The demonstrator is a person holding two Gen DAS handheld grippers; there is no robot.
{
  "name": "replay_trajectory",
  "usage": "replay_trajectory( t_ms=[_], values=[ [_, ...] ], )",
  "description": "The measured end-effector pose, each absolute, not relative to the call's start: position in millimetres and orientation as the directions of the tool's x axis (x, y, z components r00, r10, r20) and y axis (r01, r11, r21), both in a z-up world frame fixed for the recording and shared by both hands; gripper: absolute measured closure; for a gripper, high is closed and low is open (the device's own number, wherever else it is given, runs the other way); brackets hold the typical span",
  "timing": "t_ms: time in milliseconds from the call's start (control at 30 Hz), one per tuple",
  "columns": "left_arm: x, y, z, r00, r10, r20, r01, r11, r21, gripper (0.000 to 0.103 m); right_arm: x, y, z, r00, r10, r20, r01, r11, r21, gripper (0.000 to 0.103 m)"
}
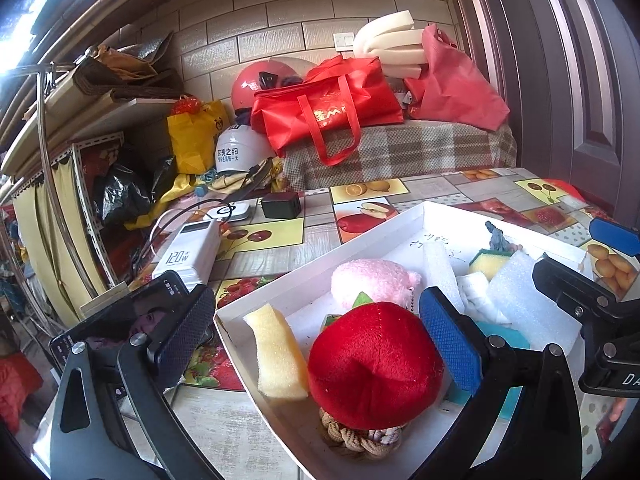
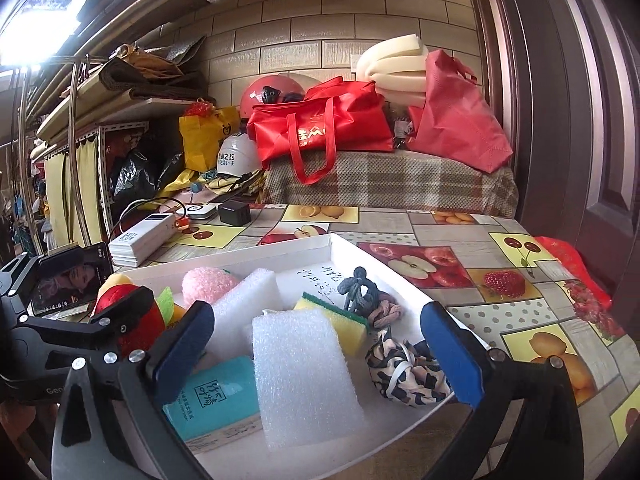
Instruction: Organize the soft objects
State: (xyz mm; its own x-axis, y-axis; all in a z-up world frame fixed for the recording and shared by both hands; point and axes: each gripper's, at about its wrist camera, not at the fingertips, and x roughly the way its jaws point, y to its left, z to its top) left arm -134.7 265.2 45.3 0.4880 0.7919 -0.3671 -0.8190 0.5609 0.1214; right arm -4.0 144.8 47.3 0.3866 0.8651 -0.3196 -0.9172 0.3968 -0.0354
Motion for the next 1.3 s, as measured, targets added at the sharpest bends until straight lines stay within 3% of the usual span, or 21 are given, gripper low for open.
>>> replay_trajectory(
  t_ms=[400, 800, 1100, 1300],
  values=[
    [-156.5, 230.2, 44.0, 0.544, 0.738, -0.399, -0.797, 0.603, 0.03, 0.0, -16.7, 102.0, 45.1, 0.364, 0.872, -0.327, -0.928, 0.369, -0.049, 0.0],
    [-150.4, 163.1, 42.5, 0.608, 0.666, -0.432, -0.725, 0.688, 0.041, 0.0, -9.9, 24.6, 43.2, 0.409, 0.856, -0.315, -0.907, 0.42, -0.035, 0.0],
    [-154.4, 121.3, 48.5, 0.608, 0.683, -0.404, -0.743, 0.669, 0.011, 0.0, -17.3, -61.1, 61.9, 0.576, 0.81, -0.109, -0.812, 0.582, 0.035, 0.0],
    [-148.3, 105.5, 47.4, 0.607, 0.672, -0.424, -0.733, 0.679, 0.026, 0.0, 2.4, -68.3, 52.1, 0.641, 0.723, -0.258, -0.734, 0.675, 0.07, 0.0]
  ],
)
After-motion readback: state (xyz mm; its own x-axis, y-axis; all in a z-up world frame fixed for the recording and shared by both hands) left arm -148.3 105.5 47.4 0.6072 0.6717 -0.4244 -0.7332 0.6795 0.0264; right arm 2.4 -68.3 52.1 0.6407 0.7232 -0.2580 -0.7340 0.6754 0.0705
